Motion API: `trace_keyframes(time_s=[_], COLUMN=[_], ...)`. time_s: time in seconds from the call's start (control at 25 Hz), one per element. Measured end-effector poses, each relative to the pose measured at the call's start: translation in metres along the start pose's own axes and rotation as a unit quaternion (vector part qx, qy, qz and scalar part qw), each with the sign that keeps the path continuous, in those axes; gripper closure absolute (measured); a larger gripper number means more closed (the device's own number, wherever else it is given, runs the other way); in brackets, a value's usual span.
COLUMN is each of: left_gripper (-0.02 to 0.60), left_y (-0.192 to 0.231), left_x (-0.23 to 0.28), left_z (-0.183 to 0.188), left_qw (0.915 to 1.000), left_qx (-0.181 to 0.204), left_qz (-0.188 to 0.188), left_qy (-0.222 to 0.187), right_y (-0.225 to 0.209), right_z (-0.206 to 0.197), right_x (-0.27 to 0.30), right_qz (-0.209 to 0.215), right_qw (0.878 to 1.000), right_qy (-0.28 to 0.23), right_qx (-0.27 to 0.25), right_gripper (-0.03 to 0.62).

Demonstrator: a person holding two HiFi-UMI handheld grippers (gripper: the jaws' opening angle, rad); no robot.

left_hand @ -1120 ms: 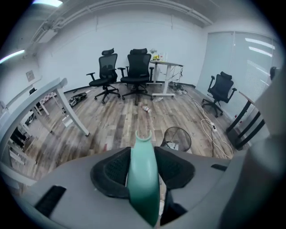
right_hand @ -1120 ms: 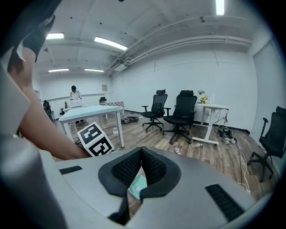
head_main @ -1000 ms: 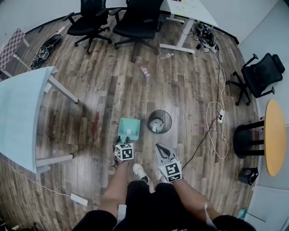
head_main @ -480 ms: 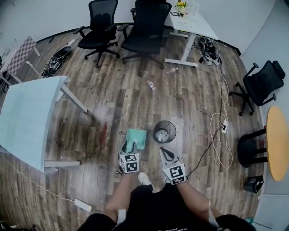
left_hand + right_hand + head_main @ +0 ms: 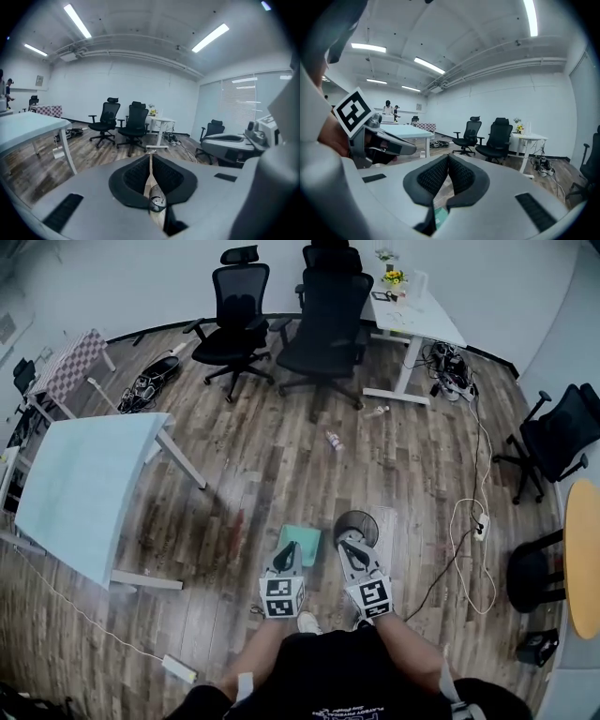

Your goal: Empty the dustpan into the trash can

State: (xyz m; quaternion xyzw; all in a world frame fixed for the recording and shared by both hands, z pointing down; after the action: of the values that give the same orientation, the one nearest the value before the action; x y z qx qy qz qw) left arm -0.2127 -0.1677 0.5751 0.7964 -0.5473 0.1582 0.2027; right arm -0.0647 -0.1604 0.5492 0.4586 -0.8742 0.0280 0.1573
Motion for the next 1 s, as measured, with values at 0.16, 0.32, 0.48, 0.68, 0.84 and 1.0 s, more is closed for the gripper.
trace_keyframes(time_s=[0.16,0.32,0.48,0.68,0.84,1.0], left_gripper=[0.543,0.543,0.543,0.543,0.543,0.543], left_y=[-0.021,-0.03,-0.042,-0.054,-0.062,-0.068], left_x=[-0.015,-0.019,-0.014,-0.004,0.004,0.009], left_z=[0.021,0.038,0.049,0.062,0.068,0.072], left_qw=[0.9994,0.9988,0.9982,0.9977,0.9977,0.9975], left_qx=[0.017,0.023,0.024,0.024,0.024,0.022], left_qz=[-0.011,-0.001,0.007,0.019,0.027,0.034], left_qy=[-0.028,-0.044,-0.054,-0.06,-0.058,-0.059], right_y=[-0.021,-0.039,-0.056,-0.073,-0.088,-0.1], right_z=[0.025,0.055,0.071,0.077,0.077,0.073], right_x=[-0.008,-0.016,-0.02,-0.018,-0.017,-0.018], right_qz=[-0.002,0.011,0.015,0.028,0.03,0.029], right_qw=[1.0,0.999,0.997,0.996,0.995,0.996], right_qy=[-0.013,-0.046,-0.068,-0.077,-0.081,-0.082], right_qx=[-0.014,-0.028,-0.037,-0.046,-0.041,-0.033], right_gripper=[0.571,0.571,0.571,0.571,0.571,0.571])
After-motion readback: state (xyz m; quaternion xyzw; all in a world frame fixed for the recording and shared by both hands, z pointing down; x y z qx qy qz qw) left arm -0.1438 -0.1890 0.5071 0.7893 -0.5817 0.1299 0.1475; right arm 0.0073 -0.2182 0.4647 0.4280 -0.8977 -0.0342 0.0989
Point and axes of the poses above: the fingertips, and each gripper's own axes: x forward along the fingers, y to its left, z out of its top, the point moved 4 cm from there along -x, backward along the fingers, and after that the axes turned 5 degrees about y, right-handed, at the moved point
